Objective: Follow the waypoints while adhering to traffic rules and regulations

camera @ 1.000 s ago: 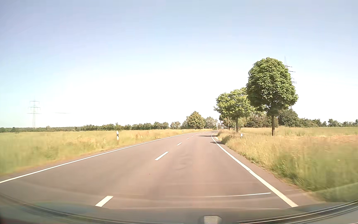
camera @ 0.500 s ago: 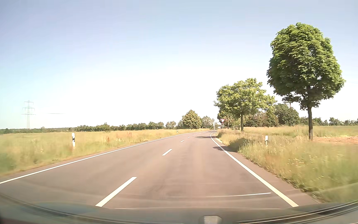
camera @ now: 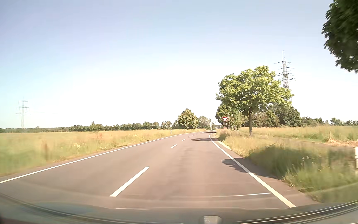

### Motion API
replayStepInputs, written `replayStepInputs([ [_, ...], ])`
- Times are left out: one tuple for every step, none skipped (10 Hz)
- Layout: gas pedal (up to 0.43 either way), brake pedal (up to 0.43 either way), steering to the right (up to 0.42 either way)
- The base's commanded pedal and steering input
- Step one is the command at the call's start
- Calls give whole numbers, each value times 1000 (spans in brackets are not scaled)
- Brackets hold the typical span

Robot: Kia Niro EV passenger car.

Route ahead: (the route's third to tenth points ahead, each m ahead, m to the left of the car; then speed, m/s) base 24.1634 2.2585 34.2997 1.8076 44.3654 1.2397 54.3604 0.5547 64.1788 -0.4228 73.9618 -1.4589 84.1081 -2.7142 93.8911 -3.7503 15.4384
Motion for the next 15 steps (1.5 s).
replayStepInputs([
  [87,30,9],
  [87,30,9],
  [87,30,9],
  [98,30,8],
  [98,30,9],
  [98,30,9],
  [98,30,8],
  [98,30,8],
  [110,30,8],
  [118,30,7],
  [118,30,7],
  [118,30,7],
  [118,30,7],
  [130,30,6],
  [130,30,6],
])
